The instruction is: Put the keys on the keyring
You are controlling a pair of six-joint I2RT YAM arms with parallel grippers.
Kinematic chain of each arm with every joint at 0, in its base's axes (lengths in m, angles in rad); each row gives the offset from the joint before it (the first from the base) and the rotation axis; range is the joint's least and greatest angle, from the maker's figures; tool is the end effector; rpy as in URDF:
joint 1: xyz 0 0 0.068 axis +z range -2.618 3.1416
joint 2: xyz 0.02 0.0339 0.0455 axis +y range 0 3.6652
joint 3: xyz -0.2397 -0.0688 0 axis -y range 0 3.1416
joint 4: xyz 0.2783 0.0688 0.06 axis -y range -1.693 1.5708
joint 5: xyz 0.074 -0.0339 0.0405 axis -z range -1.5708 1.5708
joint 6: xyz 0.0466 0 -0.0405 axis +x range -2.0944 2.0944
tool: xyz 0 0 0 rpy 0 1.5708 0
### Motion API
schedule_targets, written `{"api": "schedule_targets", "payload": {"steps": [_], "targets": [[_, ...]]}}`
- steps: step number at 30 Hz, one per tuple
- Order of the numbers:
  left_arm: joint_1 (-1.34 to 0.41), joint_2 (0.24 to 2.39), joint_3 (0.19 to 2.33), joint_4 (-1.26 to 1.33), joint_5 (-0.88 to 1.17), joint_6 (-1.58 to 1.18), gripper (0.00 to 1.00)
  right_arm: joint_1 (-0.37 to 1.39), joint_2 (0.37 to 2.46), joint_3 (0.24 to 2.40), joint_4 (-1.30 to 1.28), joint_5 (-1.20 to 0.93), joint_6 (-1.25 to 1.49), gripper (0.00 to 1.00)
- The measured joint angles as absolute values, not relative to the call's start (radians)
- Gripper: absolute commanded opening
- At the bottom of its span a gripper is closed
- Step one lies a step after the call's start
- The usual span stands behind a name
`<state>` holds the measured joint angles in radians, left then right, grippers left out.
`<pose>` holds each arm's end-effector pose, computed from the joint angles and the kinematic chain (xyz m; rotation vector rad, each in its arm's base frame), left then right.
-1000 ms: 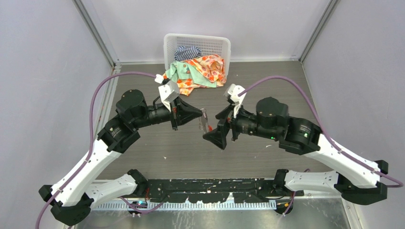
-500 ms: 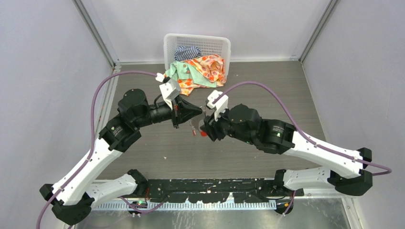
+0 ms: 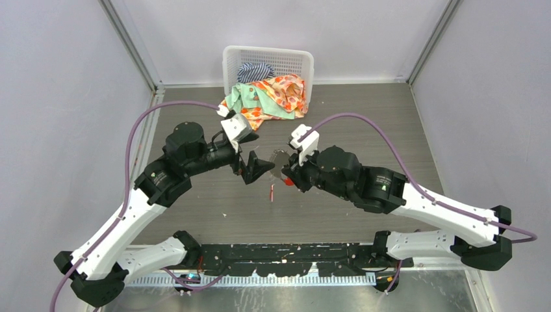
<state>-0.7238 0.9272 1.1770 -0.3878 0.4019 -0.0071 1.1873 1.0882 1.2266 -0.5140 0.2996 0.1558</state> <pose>0.1728 -0.1771 0.4161 0.9051 1.5311 -0.8781 0.1199 0.2604 0.3802 -0.7941 1.8102 0.6004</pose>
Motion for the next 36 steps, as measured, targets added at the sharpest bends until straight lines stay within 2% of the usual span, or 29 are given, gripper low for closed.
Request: {"api": "schedule_targets", "payload": {"steps": [5,10,13,17,23,26,36], "targets": [[-0.698,1.010,1.311,-0.639,0.305,0.091,1.00,1.082,1.062,1.190,-0.551,0.219,0.227,0.01],[-0.550,1.216,1.568,-0.900,0.253,0.151,1.00,0.764,1.094,1.097,-0.526,0.009,0.360,0.01],[-0.459,1.305,1.619,-1.011,0.222,0.189,1.00,0.627,1.192,1.060,-0.475,-0.117,0.447,0.01],[-0.363,1.345,1.592,-1.117,0.191,0.223,1.00,0.548,1.390,1.053,-0.366,-0.286,0.589,0.01],[-0.211,1.314,1.468,-1.145,0.198,0.249,1.00,0.542,1.609,1.055,-0.232,-0.421,0.727,0.01],[-0.168,1.281,1.383,-1.124,0.199,0.255,1.00,0.543,1.649,1.058,-0.194,-0.423,0.738,0.01],[-0.138,1.208,1.182,-1.021,0.218,0.266,1.00,0.504,1.735,1.026,-0.093,-0.348,0.736,0.12]]}}
